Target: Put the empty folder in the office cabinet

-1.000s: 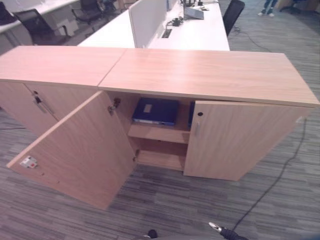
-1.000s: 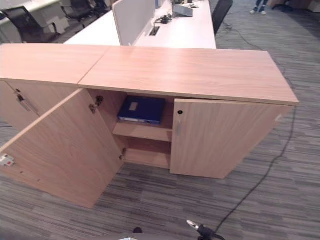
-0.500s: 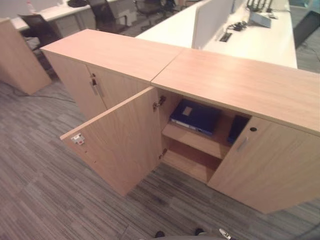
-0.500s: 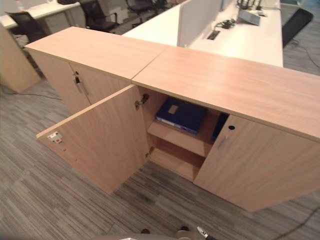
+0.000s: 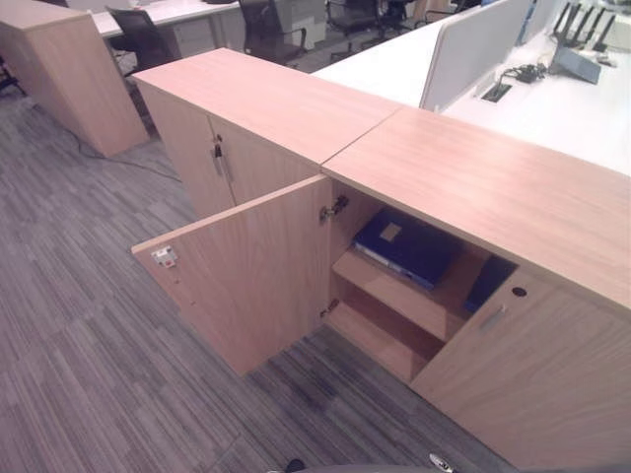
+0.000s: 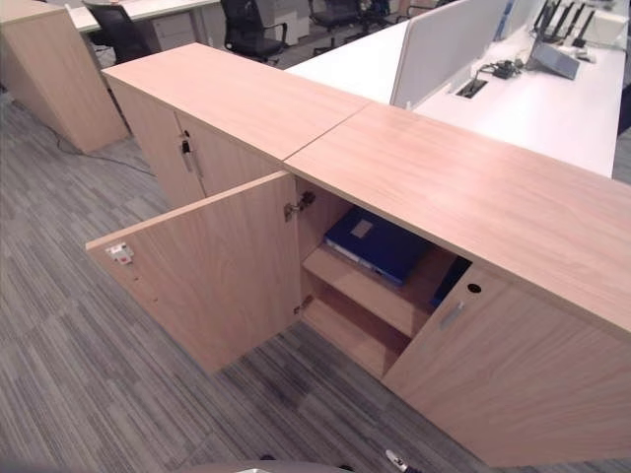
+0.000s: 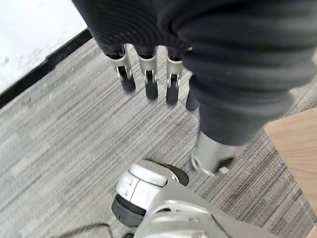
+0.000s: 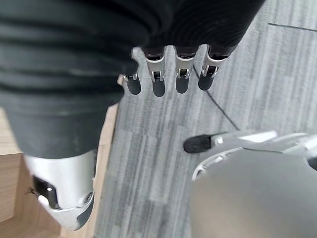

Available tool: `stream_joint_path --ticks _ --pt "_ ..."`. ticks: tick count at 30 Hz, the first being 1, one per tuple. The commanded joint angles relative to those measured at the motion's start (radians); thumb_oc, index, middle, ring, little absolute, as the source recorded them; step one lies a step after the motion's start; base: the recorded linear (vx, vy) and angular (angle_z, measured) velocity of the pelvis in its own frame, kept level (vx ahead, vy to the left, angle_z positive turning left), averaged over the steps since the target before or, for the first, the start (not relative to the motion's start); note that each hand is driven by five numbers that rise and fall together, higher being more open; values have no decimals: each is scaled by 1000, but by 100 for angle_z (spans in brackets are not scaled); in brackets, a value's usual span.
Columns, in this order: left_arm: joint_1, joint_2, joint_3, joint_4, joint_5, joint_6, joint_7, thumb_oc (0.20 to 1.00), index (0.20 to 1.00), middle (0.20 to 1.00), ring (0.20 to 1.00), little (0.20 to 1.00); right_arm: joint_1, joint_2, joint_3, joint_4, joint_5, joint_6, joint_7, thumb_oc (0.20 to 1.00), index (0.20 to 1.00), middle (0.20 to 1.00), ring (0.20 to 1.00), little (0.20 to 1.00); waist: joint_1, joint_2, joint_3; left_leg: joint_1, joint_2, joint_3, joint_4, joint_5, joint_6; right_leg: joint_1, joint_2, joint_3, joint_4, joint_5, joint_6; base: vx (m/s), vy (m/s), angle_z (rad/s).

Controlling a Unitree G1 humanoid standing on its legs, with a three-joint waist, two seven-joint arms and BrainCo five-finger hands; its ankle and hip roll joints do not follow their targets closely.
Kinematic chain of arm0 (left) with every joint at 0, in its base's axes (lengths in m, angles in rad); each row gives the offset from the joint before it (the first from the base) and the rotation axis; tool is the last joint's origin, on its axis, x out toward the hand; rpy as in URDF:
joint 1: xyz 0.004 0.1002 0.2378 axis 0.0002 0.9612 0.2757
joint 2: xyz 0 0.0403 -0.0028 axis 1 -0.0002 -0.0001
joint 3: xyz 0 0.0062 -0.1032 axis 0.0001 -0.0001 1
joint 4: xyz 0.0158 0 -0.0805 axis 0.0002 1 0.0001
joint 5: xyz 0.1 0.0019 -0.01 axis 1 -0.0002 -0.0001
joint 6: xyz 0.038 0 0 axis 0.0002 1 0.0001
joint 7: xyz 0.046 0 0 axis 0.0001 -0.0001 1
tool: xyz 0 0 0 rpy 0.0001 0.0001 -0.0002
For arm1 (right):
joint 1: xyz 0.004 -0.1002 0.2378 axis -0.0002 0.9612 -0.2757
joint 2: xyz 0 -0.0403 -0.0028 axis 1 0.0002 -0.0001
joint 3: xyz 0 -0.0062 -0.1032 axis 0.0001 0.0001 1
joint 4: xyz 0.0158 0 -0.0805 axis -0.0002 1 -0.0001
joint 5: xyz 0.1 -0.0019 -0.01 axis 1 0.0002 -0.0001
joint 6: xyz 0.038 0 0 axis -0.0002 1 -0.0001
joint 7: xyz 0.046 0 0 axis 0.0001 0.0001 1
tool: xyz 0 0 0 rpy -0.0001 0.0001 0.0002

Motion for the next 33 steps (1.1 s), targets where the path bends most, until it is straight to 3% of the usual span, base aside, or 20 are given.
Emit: stream_joint_path --ticks 1,2,4,5,6,8,13,19,25,33 --pt "-61 24 27 23 -44 -8 -1 777 777 777 777 777 -13 0 -15 13 3 -12 -12 1000 1000 1000 1000 1000 9 11 13 -46 19 95 40 1 -33 -20 -16 -16 51 -75 35 -37 -51 17" --pt "-62 23 27 23 -44 -8 -1 1000 1000 1000 1000 1000 -13 -1 -15 13 2 -12 -12 1000 1000 1000 1000 1000 8 11 13 -47 19 93 42 0 -33 -21 -16 -17 52 -75 35 -83 -92 19" --pt "-96 -20 -11 -3 -79 -11 -4 1000 1000 1000 1000 1000 -28 -18 -13 20 -28 -3 -25 1000 1000 1000 1000 1000 -3 13 31 -86 28 119 106 -6 -44 -16 -19 -32 57 -84 29 -85 -42 21" --pt "-105 -42 -21 -15 -126 -10 -14 1000 1000 1000 1000 1000 -41 -42 -26 35 -56 6 -38 1000 1000 1000 1000 1000 -13 15 52 -134 55 193 155 8 -46 -15 -32 -54 65 -89 25 -78 2 23" --pt "-106 -43 -21 -15 -126 -10 -14 1000 1000 1000 1000 1000 -41 -42 -27 35 -56 7 -37 1000 1000 1000 1000 1000 -12 15 52 -135 55 194 157 7 -46 -16 -32 -53 66 -89 25 -104 11 32" --pt "-93 -49 -14 -13 -132 -3 -34 1000 1000 1000 1000 1000 -50 -66 -40 54 -86 19 -37 1000 1000 1000 1000 1000 -19 24 51 -140 115 301 154 31 -37 -10 -33 -56 66 -89 22 5 7 49" --pt "-77 -23 47 33 -151 2 -39 1000 1000 1000 1000 1000 -46 -77 -39 66 -122 24 -26 1000 1000 1000 1000 1000 -15 27 28 -117 146 257 89 69 -54 -5 -27 -35 57 -97 23 70 19 18" --pt "-82 -5 79 29 -166 -1 -25 1000 1000 1000 1000 1000 -41 -77 -42 52 -123 19 -21 1000 1000 1000 1000 1000 -13 41 12 -82 153 216 8 88 -67 1 -20 -22 48 -100 27 60 66 -4" --pt "-102 13 63 -38 -174 -22 -4 1000 1000 1000 1000 1000 -34 -83 -54 45 -124 15 -22 1000 1000 1000 1000 1000 -16 60 -5 -48 141 238 -1 67 -69 18 -34 -33 27 -84 43 40 107 -4" --pt "-215 89 2 -214 -186 -68 39 1000 1000 1000 1000 1000 -46 -96 -60 28 -130 15 -22 1000 1000 1000 1000 1000 -37 81 -31 -12 73 267 -1 -6 -31 12 -113 -3 12 -32 100 45 196 -2"
